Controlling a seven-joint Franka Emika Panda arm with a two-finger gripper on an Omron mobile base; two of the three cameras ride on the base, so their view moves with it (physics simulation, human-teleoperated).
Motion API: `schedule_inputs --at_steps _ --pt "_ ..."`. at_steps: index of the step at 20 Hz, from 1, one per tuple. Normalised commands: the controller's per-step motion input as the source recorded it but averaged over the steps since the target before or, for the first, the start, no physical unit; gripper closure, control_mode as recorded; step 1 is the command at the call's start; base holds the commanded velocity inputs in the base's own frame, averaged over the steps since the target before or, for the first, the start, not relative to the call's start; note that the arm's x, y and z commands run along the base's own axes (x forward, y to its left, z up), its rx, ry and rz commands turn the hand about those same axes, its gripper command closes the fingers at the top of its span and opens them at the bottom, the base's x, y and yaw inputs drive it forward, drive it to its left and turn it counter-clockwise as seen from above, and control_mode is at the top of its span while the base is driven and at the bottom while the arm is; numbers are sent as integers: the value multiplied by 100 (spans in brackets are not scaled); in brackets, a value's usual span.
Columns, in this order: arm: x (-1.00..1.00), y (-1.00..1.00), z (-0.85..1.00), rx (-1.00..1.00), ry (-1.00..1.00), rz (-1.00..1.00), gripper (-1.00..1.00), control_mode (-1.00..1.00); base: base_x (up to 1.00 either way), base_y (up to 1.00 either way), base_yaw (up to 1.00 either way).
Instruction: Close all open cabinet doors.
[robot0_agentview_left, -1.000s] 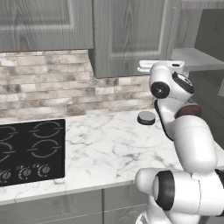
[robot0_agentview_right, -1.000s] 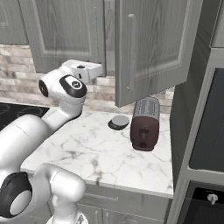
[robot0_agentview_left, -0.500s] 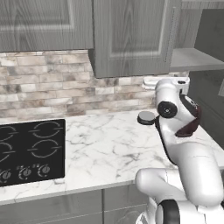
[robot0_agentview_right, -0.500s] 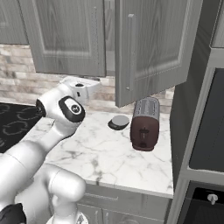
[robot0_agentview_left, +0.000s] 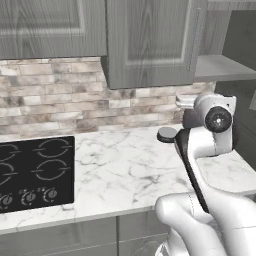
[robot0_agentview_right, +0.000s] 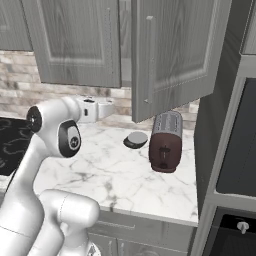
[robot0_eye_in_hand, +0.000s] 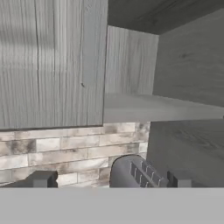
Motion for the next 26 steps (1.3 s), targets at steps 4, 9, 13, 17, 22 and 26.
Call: schedule_inputs --at_steps 4,9,13,17,22,26 --pt "-89 0 60 15 39 -4 -100 -100 0 0 0" --pt "-100 0 5 3 35 0 -100 -100 0 0 0" --pt "-100 0 -25 0 17 1 -100 -100 0 0 0" --pt "-97 0 -40 -2 2 4 -100 -100 0 0 0" --pt "-98 -8 -5 0 -4 2 -100 -100 0 0 0" --pt "-63 -38 35 4 -24 1 -100 -100 0 0 0"
